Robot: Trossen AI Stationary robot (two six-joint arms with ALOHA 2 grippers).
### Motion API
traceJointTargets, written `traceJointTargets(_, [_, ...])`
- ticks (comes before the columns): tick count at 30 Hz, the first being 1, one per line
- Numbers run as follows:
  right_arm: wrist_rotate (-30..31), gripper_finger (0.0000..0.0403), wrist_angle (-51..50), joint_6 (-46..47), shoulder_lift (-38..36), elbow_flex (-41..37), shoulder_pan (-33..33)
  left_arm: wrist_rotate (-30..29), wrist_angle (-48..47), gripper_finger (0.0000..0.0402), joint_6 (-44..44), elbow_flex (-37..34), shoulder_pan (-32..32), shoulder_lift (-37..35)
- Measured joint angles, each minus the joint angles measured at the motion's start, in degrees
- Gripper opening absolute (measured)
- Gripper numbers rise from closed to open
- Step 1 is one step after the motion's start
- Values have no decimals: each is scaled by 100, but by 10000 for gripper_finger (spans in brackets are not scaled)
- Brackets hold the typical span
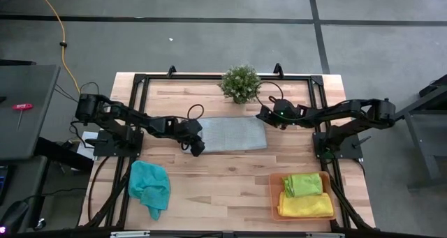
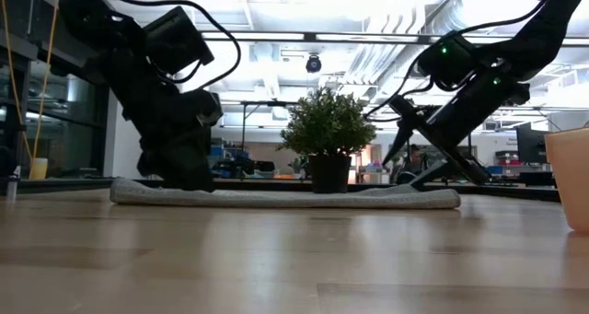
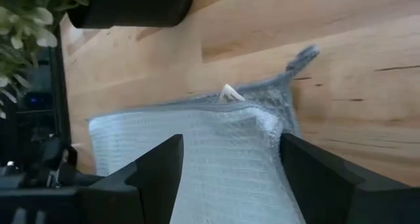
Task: Fold microfiber towels
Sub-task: Fold the gray microfiber towel
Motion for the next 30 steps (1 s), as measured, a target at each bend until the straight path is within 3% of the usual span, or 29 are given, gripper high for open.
traceJointTargets(7, [236, 245, 300, 235, 4, 4, 0, 15, 68, 158, -1, -3, 0, 3])
traceJointTargets(15, [1405, 245, 746, 145, 4, 4, 129, 57, -219, 158, 235, 14, -64, -14])
traceJointTargets(18, [1564, 245, 1012, -352, -48, 4, 123, 72, -444, 158, 366, 22, -116, -25])
traceJointTargets(21, [1431, 245, 925, -821, -178, 7, 105, 113, -608, 158, 504, 21, -138, -61])
traceJointTargets(27, [711, 245, -398, -292, -263, 7, 74, 12, -1056, 158, 724, -29, -129, -585])
traceJointTargets(30, [631, 245, -621, -88, -232, 7, 76, -255, -1175, 158, 996, -13, -129, -906])
